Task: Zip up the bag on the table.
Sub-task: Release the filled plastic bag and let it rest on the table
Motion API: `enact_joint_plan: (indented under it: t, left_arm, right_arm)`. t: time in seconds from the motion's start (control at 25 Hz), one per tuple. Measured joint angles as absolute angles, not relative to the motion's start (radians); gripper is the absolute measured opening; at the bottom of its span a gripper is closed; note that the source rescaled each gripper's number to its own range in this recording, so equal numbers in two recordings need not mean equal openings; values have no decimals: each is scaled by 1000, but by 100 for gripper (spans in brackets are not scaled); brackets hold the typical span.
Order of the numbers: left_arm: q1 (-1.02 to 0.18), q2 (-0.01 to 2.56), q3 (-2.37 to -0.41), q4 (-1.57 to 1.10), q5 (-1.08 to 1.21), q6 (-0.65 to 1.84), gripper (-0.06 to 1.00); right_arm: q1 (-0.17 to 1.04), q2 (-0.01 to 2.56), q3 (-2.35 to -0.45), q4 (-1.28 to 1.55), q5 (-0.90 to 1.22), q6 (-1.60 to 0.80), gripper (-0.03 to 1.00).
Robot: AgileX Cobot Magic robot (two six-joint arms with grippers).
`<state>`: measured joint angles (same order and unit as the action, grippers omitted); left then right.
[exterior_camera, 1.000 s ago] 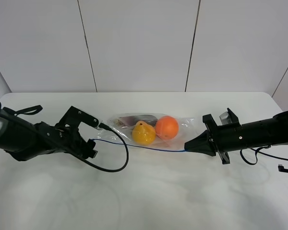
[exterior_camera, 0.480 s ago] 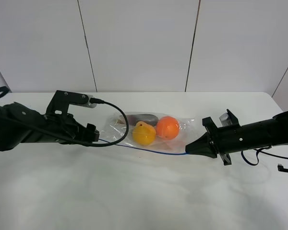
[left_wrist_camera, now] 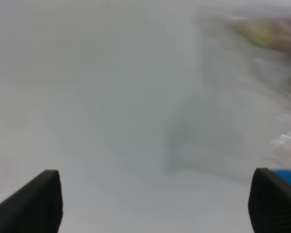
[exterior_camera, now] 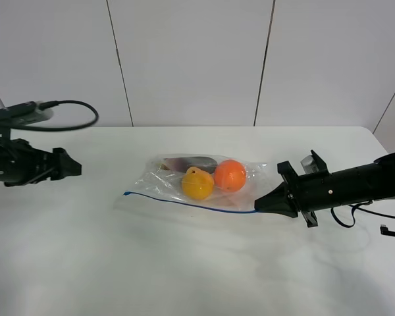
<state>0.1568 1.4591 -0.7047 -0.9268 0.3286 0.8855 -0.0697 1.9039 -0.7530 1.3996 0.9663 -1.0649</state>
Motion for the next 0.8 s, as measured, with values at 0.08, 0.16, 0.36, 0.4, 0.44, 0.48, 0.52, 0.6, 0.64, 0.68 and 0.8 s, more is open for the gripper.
enact_joint_plan:
  t: [0.08,0.16,0.36,0.4,0.44,0.48,0.52,0.6,0.64,0.68,0.8]
  left_arm:
    - [221,1459,-711,-919,342,870,86]
    - [243,1459,-715,-896,346,870,86]
    - [245,1459,-717,-868,356,870,86]
    - [244,1459,-717,-865,358,873,86]
    - [241,1459,-717,-858,358,879,86]
    - [236,1459,-717,-843,357,883,86]
    - [227,1459,-717,-825,357,886,86]
    - [216,1459,-717,-784,351,886,86]
    - [213,1459,-717,-759,348,884,86]
    - [213,1459,-717,-730,345,878,86]
    - [213,1459,-717,-624,338,819,86]
  right_arm:
    - [-70,1904,-753,1399,966,-1065,0]
    - [-70,1904,-753,1396,967,-1065,0]
    - [-70,1904,-753,1391,975,-1066,0]
    - [-70,1904,-753,1391,977,-1066,0]
    - [-70,1904,-753,1391,977,-1066,0]
    - [-70,1904,-753,1391,977,-1066,0]
    - [-70,1904,-753,1391,977,-1066,0]
    - [-70,1904,-753,1391,977,-1066,0]
    - [-70,1904,-753,1391,977,-1066,0]
    - [-70,1904,-753,1391,977,-1066,0]
    - [-70,1904,-753,1391,977,-1066,0]
